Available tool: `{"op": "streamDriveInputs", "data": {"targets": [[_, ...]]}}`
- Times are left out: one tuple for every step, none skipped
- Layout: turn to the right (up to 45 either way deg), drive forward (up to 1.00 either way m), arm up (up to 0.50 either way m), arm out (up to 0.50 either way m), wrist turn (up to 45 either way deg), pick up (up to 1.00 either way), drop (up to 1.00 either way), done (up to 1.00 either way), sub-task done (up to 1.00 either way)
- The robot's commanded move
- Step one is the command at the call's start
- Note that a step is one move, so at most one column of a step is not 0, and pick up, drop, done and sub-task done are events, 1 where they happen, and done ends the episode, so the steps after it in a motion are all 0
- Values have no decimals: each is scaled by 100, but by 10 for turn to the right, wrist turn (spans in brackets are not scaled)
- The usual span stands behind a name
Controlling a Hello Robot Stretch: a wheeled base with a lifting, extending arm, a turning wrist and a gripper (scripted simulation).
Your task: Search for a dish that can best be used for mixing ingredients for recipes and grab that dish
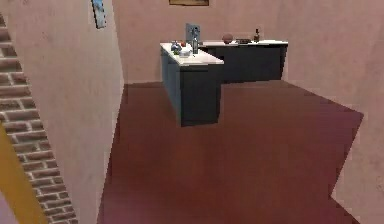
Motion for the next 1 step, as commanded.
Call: {"op": "streamDriveInputs", "data": {"targets": [[0, 70, 0, 0, 0, 0, 0, 0, 0]]}}
